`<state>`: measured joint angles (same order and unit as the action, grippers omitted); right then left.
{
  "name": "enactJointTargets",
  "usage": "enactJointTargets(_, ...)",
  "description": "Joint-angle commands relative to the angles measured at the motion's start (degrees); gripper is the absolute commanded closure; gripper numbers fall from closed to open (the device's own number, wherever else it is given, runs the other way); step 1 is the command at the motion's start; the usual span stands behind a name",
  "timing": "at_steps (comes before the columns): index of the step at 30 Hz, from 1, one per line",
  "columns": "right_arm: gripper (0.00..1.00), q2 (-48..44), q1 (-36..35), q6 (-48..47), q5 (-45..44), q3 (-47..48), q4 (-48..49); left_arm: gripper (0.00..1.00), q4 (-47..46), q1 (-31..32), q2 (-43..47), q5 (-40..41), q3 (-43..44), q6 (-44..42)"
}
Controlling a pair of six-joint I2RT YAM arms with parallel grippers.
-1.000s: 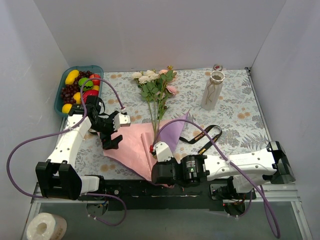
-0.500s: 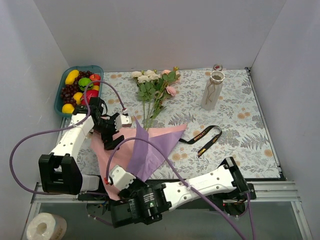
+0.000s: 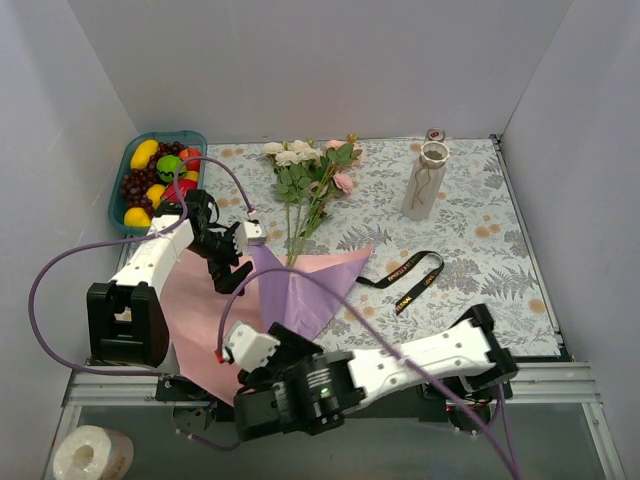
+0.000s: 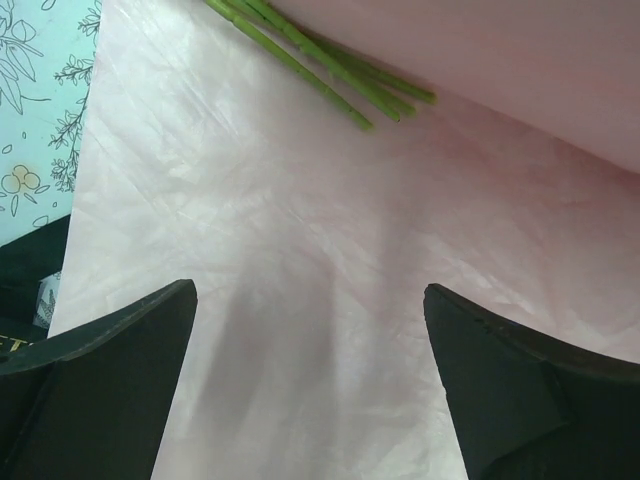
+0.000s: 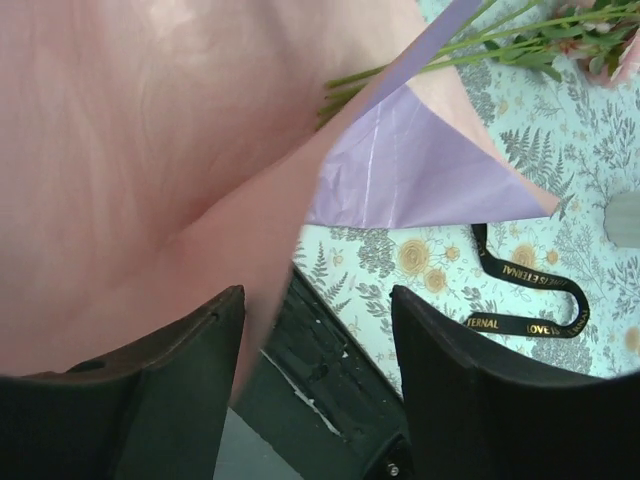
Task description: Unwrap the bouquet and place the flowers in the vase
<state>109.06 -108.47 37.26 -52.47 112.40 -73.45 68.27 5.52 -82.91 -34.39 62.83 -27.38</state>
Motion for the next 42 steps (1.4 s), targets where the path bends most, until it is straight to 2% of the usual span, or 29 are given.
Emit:
enactJointTargets(1, 0.26, -21.65, 5.86, -7.35, 1.02, -1.79, 11.05, 0.03, -0.16, 0.28, 1.18, -2.87, 1.60, -0.48)
enactJointTargets(3, 0.22, -31.91, 13.41, -9.65, 7.61, -14.26, 18.66, 0.03, 0.54, 0.37, 1.09, -3.83, 2.30, -0.83)
enactJointTargets(4, 0.21, -34.67, 22.94, -10.61, 15.30, -18.32, 24.78, 0.03, 1.85, 0.54, 1.18, -4.71, 2.56, -1.45)
enactJointTargets(6, 0.21, -39.42, 31.17, -12.81, 20.88, -29.18, 30.27, 0.03, 2.83, 0.98, 1.35, -5.51, 3.26, -1.72)
enactJointTargets(7, 0.21, -39.79, 38.60, -14.39, 28.22, -31.17, 32.99, 0.03, 3.53, 1.07, 1.53, -5.68, 3.44, -1.98)
enactJointTargets(10, 0.21, -35.60, 43.33, -16.42, 33.65, -32.25, 38.73, 0.03, 3.45, 1.51, 2.32, -5.25, 3.35, -2.16)
enactJointTargets(15, 0.21, -23.21, 43.60, -20.20, 34.01, -21.01, 38.29, 0.03, 3.62, 2.12, 2.32, -6.12, 5.01, -1.02)
enactJointTargets(17, 0.21, -22.31, 43.78, -20.82, 34.18, -18.80, 38.64, 0.03, 3.54, 2.91, 1.97, -7.61, 6.07, -0.05)
enactJointTargets(19, 0.21, -23.97, 43.78, -20.82, 35.84, -19.40, 40.39, 0.02, 1.01, 5.02, 1.79, -9.37, 7.30, 3.45)
enactJointTargets(22, 0.21, -28.71, 43.60, -19.07, 39.53, -25.37, 44.70, 0.02, -1.12, 8.54, 0.04, -9.03, 8.62, 7.59)
enactJointTargets(28, 0.21, -37.15, 41.15, -16.87, 44.02, -34.96, 53.40, 0.02, -2.79, 12.23, -2.95, -9.20, 9.42, 11.99)
enactJointTargets(34, 0.21, -32.69, 34.91, -15.82, 40.61, -31.19, 49.11, 0.02, -3.06, 13.55, -5.32, -11.04, 12.31, 14.28)
enactJointTargets(42, 0.30, -25.92, 33.49, -12.91, 35.96, -28.64, 42.26, 0.02, -1.74, 13.82, -5.33, -11.22, 13.46, 13.76)
